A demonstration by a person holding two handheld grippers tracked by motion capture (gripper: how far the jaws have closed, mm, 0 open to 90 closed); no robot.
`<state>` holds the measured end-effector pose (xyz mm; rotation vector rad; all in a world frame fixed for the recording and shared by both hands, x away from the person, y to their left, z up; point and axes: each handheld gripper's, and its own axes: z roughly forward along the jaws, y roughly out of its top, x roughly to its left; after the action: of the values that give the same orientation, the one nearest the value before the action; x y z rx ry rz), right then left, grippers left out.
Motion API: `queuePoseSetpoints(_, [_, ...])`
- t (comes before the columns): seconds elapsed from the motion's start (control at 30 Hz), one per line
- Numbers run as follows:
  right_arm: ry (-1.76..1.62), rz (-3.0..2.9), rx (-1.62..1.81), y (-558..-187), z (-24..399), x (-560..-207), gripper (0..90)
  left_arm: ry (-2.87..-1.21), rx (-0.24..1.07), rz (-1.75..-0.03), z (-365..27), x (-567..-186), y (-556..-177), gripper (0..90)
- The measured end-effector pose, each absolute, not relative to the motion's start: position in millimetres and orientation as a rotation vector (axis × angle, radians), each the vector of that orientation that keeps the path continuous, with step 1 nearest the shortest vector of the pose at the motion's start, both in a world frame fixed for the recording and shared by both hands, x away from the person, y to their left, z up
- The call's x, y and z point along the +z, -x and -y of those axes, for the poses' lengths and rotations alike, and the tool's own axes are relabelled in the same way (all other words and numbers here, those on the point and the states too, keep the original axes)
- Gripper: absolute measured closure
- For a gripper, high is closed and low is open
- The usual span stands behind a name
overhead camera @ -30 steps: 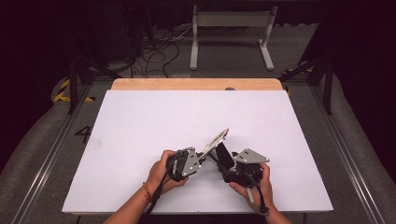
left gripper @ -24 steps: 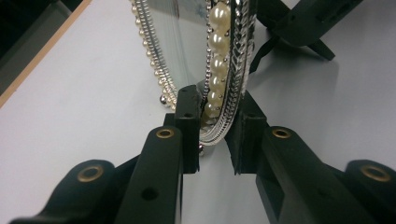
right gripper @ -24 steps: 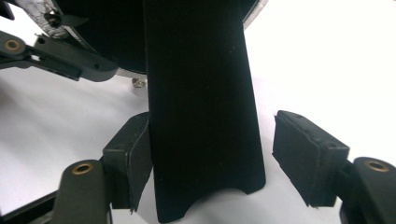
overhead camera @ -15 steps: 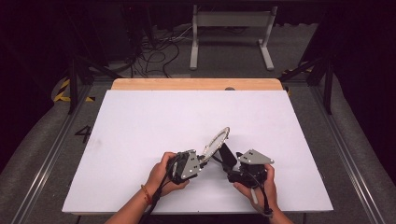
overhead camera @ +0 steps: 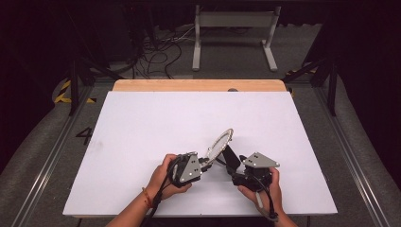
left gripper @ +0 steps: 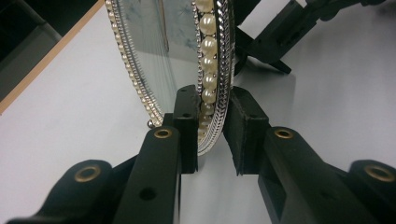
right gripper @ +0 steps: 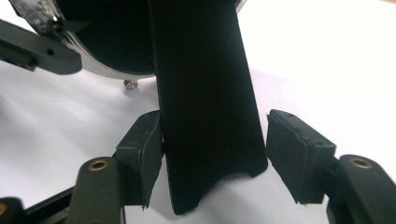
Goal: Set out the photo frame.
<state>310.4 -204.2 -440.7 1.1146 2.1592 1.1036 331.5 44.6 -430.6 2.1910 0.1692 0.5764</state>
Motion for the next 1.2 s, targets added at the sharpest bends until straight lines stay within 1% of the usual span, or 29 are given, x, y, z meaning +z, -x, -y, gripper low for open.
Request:
queuePoseSetpoints(0.13, [-1.119,-2.171,1.087,-312,205,-445,36.3,-2.199,0.572,-0.177,-44,-432,-333,75.9])
queuePoseSetpoints(0.5, [-1.100,-2.183,1.068,-314,208,-444,34.6,-2.220,0.594,-0.163,-40,-429,-330,76.5])
queuePoseSetpoints(0.63, [-1.087,-2.185,1.052,-314,209,-443,34.6,-2.219,0.582,-0.164,-39,-429,-329,76.2])
queuePoseSetpoints(0.83, [-1.090,-2.180,1.040,-314,211,-442,35.5,-2.215,0.556,-0.147,-38,-428,-328,75.0])
queuePoseSetpoints(0.93, [-1.098,-2.165,1.028,-314,214,-441,38.5,-2.207,0.536,-0.138,-40,-427,-327,74.6])
queuePoseSetpoints(1.0, [-1.109,-2.154,1.023,-315,216,-441,39.1,-2.212,0.536,-0.138,-40,-427,-327,72.8])
queuePoseSetpoints(1.13, [-1.112,-2.155,1.027,-315,216,-441,39.6,-2.221,0.531,-0.121,-38,-428,-327,73.4])
queuePoseSetpoints(1.2, [-1.101,-2.151,1.023,-314,215,-441,40.2,-2.222,0.525,-0.124,-39,-428,-327,75.7])
